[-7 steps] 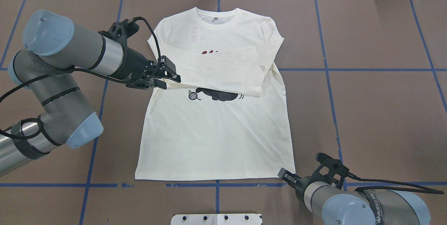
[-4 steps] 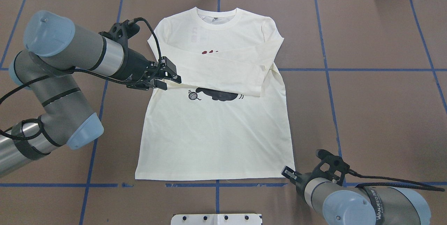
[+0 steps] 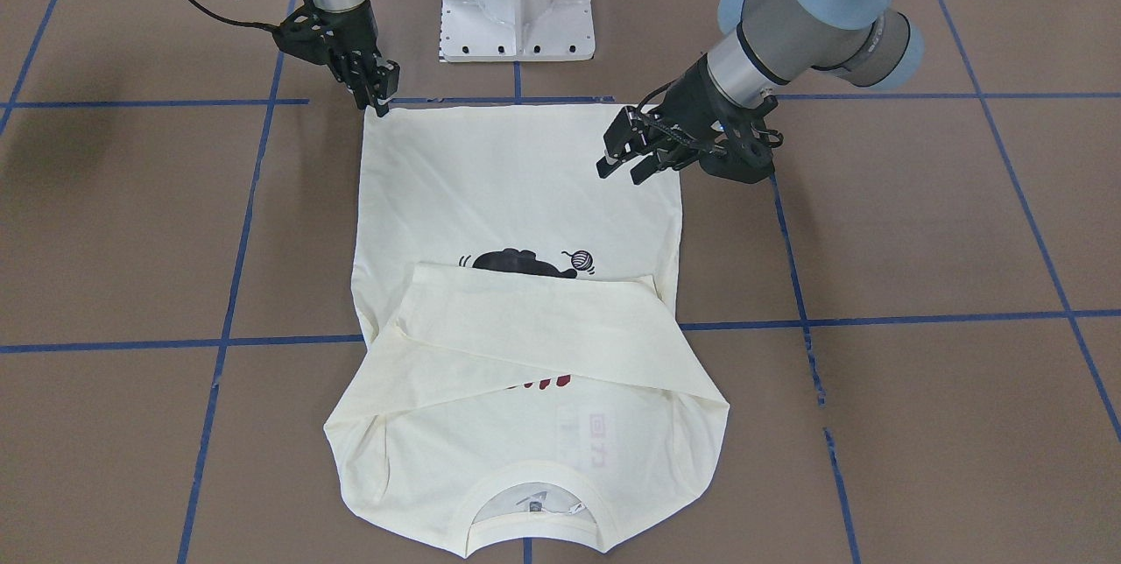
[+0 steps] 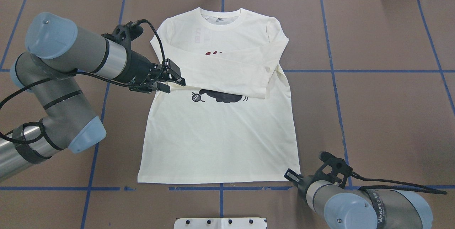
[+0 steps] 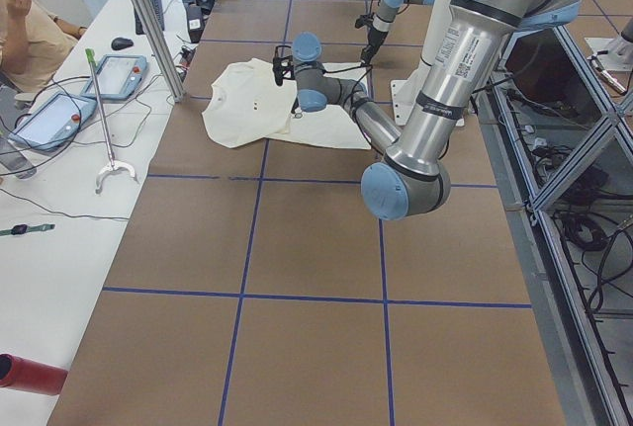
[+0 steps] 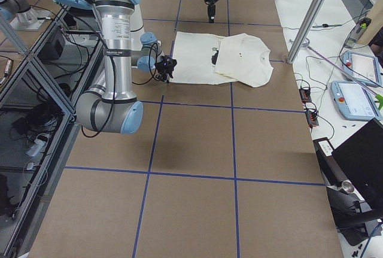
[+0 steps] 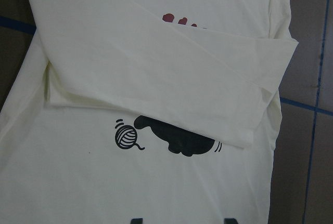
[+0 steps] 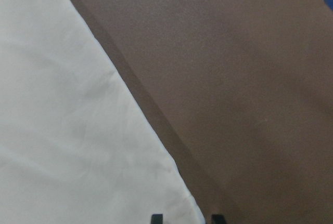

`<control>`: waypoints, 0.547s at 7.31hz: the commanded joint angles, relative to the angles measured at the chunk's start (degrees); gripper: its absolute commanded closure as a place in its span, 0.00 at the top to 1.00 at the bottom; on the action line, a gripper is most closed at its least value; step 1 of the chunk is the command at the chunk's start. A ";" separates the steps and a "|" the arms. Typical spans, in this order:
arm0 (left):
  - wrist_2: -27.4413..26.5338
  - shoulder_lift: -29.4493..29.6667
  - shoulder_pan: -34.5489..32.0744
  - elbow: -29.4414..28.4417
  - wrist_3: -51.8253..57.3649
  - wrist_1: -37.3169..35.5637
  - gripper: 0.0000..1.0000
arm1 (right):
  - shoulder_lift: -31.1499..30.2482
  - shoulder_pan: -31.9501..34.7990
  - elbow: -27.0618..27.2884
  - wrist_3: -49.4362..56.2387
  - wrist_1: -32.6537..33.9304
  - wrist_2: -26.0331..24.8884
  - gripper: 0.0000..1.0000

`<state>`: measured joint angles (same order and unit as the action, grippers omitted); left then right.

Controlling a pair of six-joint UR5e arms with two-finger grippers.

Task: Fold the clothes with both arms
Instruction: 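Press the folded sleeve with the left gripper while the right gripper reaches the hem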

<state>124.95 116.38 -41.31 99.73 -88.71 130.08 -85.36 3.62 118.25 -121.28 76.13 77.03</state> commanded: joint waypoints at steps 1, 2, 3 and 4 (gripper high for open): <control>-0.05 0.07 0.01 0.72 0.03 0.00 0.62 | 0.81 0.07 -0.66 0.26 -0.02 0.22 0.00; -0.06 -0.02 0.09 1.42 -0.14 0.00 0.62 | 0.81 0.51 -0.40 0.43 -0.02 0.40 0.00; -0.14 -0.28 0.09 1.43 -0.23 0.00 0.65 | 1.07 1.56 0.39 0.52 -0.02 0.49 0.00; -3.01 -0.89 1.14 2.04 -1.28 -0.09 0.69 | 0.73 2.52 1.88 0.61 0.07 0.75 0.00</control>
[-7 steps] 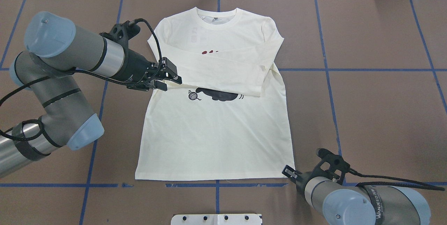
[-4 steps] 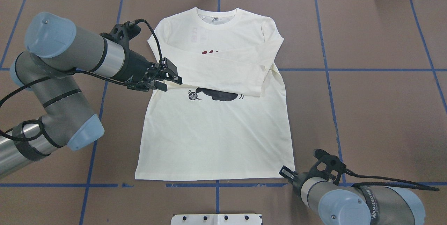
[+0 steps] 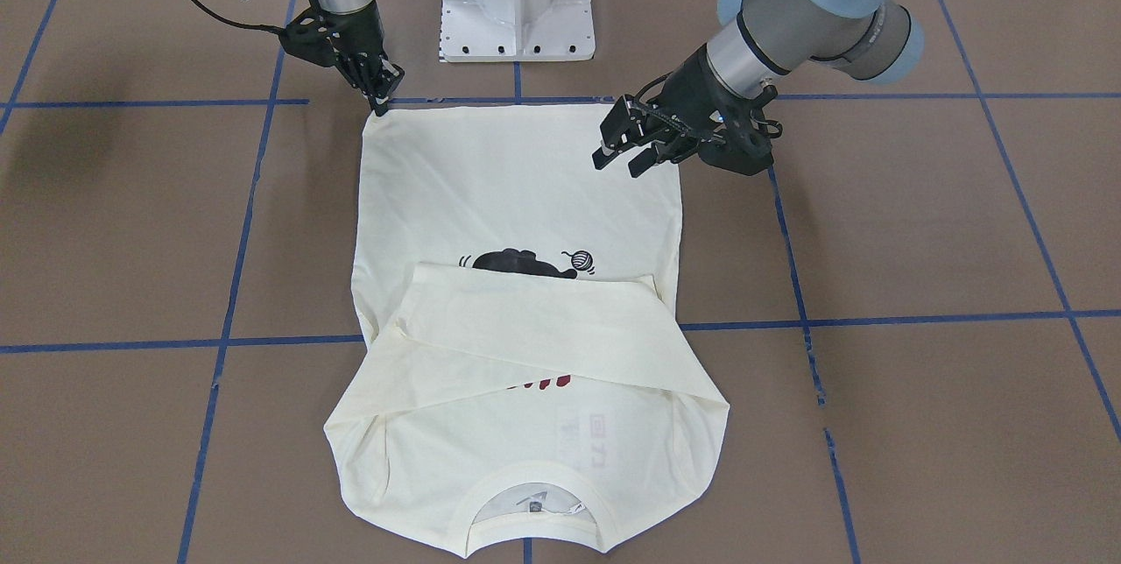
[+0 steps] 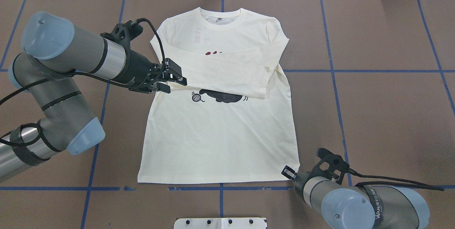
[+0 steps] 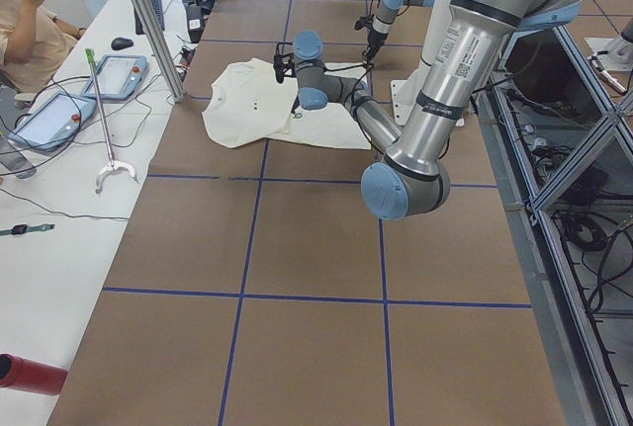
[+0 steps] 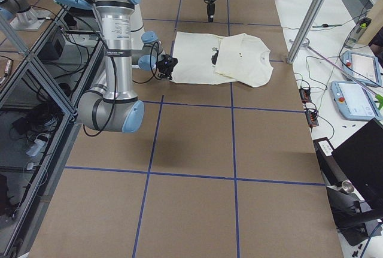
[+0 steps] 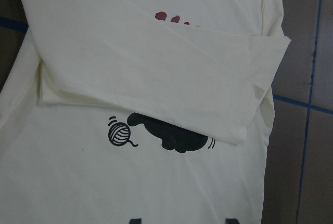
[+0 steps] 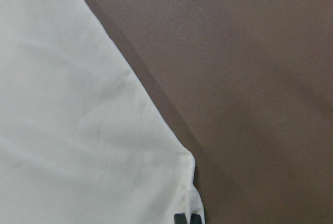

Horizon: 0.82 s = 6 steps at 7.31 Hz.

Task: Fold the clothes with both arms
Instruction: 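Press the folded sleeve with the left gripper while the right gripper reaches the hem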

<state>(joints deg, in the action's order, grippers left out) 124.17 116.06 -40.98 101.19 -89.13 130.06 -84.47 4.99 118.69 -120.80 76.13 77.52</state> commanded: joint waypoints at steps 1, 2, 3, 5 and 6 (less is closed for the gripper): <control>-10.44 -8.58 7.51 6.24 -3.65 -0.16 0.70 | -0.60 1.25 3.63 0.04 1.37 0.35 0.00; -17.23 -17.36 12.45 14.21 -3.77 -3.03 0.70 | -0.17 1.17 4.79 0.04 3.56 0.35 0.00; -23.56 -21.45 17.81 17.25 -5.07 -8.80 0.70 | -0.16 1.08 5.23 0.04 3.67 0.35 0.00; -30.30 -23.77 24.52 17.46 -10.69 -12.89 0.69 | -0.08 0.29 5.24 0.04 3.76 0.26 0.00; -34.39 -22.99 30.20 16.85 -16.11 -17.95 0.67 | -0.08 0.20 5.15 0.04 3.76 0.26 0.00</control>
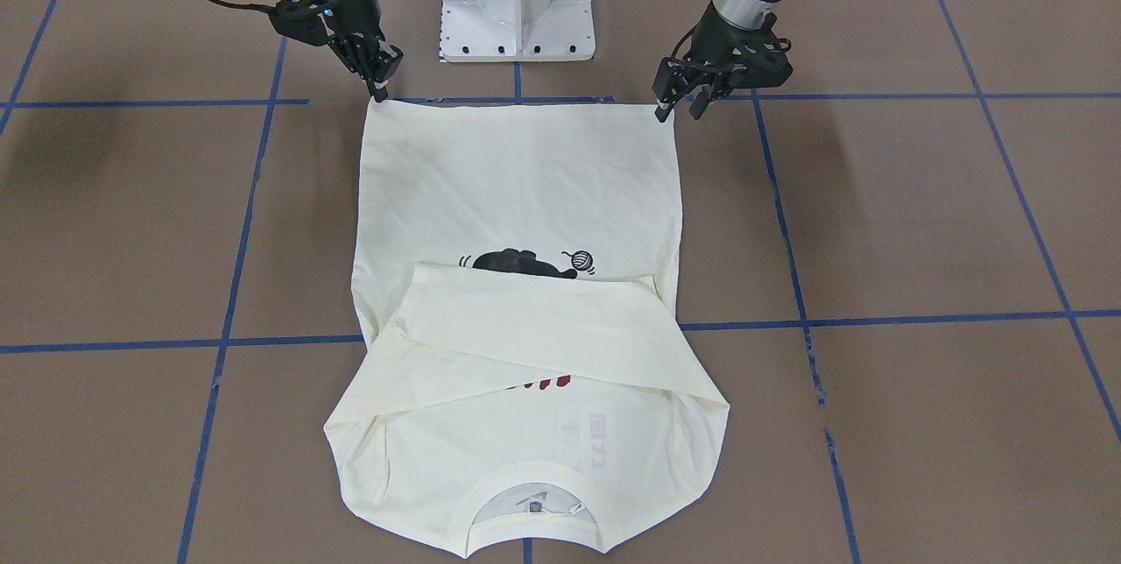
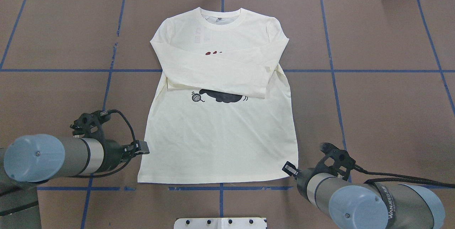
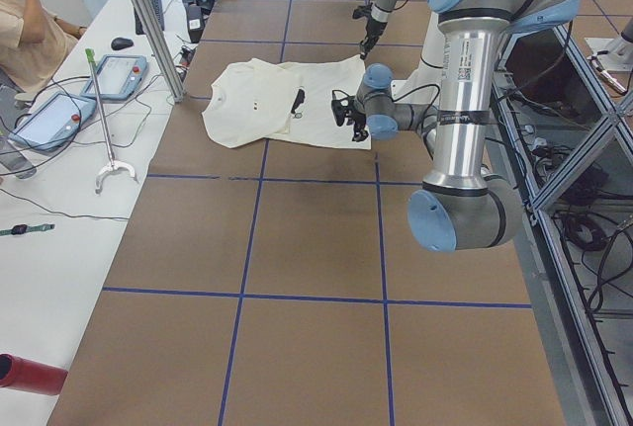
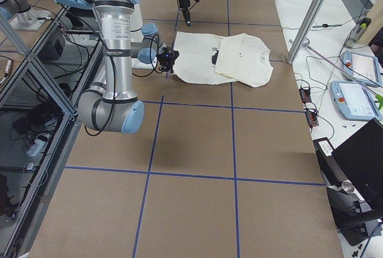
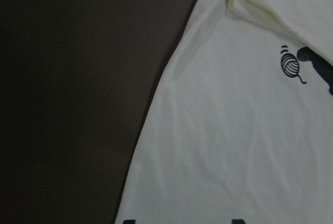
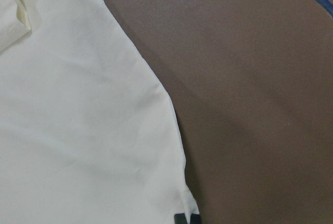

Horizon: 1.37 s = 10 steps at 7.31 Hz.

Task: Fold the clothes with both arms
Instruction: 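Grasp both hem corners nearest the robot with the left and right grippers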

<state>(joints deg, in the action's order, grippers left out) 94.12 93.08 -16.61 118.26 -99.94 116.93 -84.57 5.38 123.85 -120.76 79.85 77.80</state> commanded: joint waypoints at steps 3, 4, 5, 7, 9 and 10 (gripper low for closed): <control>-6.41 2.28 8.08 -2.07 -5.80 -7.68 0.62 | -0.07 -0.37 -0.02 0.00 0.13 -0.01 0.00; -6.41 3.68 8.08 -3.38 -5.88 -7.68 0.55 | -0.07 -0.37 -0.02 0.00 0.13 -0.10 0.00; -6.41 4.04 7.65 -2.87 -5.97 -7.77 0.01 | -0.16 -0.37 -0.02 0.00 0.13 -0.10 0.00; -6.23 4.22 7.73 -2.51 -5.53 -9.17 0.00 | -0.24 -0.46 -0.10 0.00 0.13 -0.10 0.00; -5.88 4.31 7.38 -0.24 -5.36 -9.53 0.00 | -0.25 -0.46 -0.10 0.00 0.13 -0.10 0.00; -5.80 3.70 7.20 2.73 -5.18 -10.57 0.00 | -0.24 -0.46 0.07 0.00 0.13 -0.10 0.00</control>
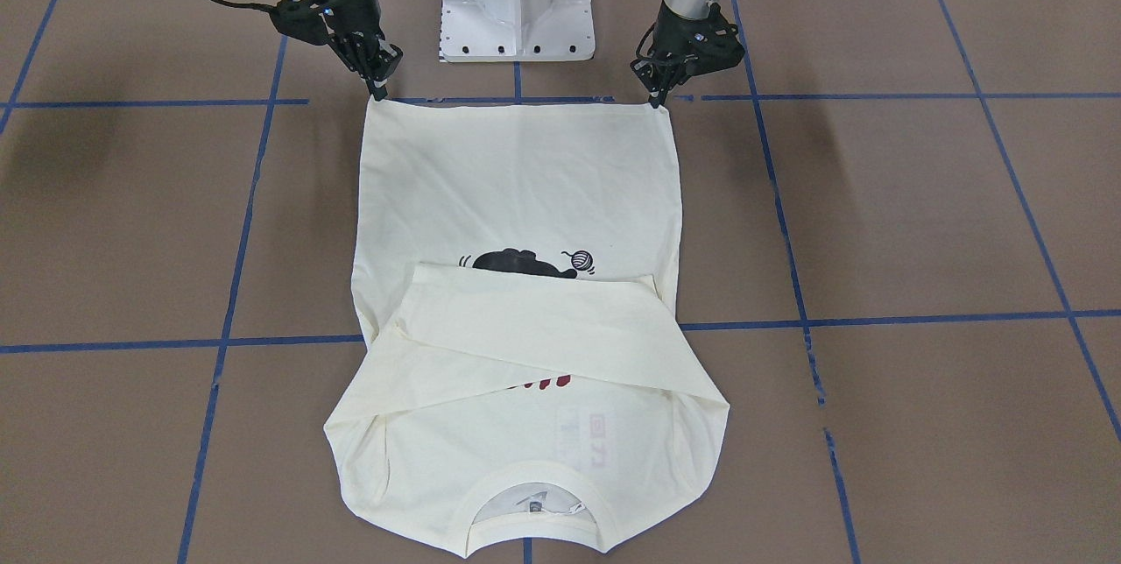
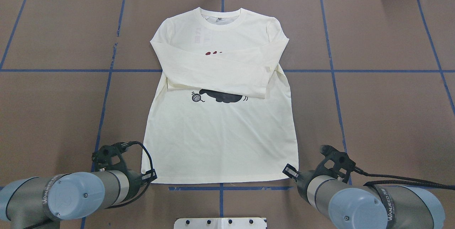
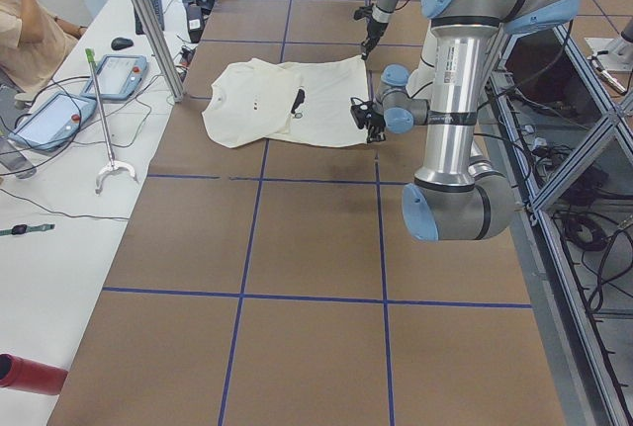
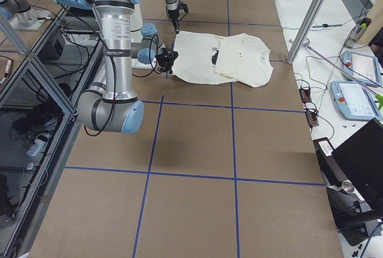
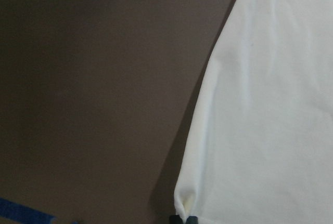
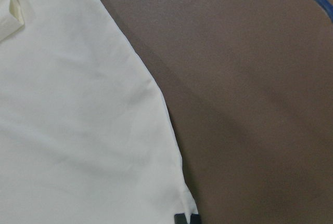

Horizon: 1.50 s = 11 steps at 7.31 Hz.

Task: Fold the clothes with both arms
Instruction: 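Grasp both hem corners nearest the robot with the left and right grippers, then lift the hem with both grippers and fold it toward the collar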

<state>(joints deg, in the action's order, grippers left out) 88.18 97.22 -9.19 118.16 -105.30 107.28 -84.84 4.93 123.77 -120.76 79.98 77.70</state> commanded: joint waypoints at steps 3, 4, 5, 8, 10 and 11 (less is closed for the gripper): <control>1.20 -2.74 0.40 18.19 -0.77 -13.26 0.00 | -1.82 -6.28 13.36 -0.70 11.87 0.18 0.00; 2.60 -2.56 2.06 22.68 -3.56 -16.80 0.00 | -1.74 -9.20 20.21 -2.18 18.74 0.17 0.00; 2.79 -1.60 2.25 24.82 -3.85 -16.92 0.00 | -1.48 -9.06 26.54 -2.28 24.81 0.17 0.00; 3.05 13.97 -13.23 10.51 7.15 -16.84 0.00 | 14.18 11.34 12.80 10.46 27.07 4.53 0.00; 3.32 18.70 -23.28 -3.57 15.95 -11.00 0.00 | 18.55 23.59 0.91 22.33 24.80 12.90 0.00; 3.32 18.88 -26.20 -11.03 17.40 -3.90 0.00 | 19.61 27.20 -5.76 24.41 21.22 13.79 0.00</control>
<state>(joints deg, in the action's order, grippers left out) 91.43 114.75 -30.60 116.18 -91.46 96.31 -67.37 26.48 126.04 -101.35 104.52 89.30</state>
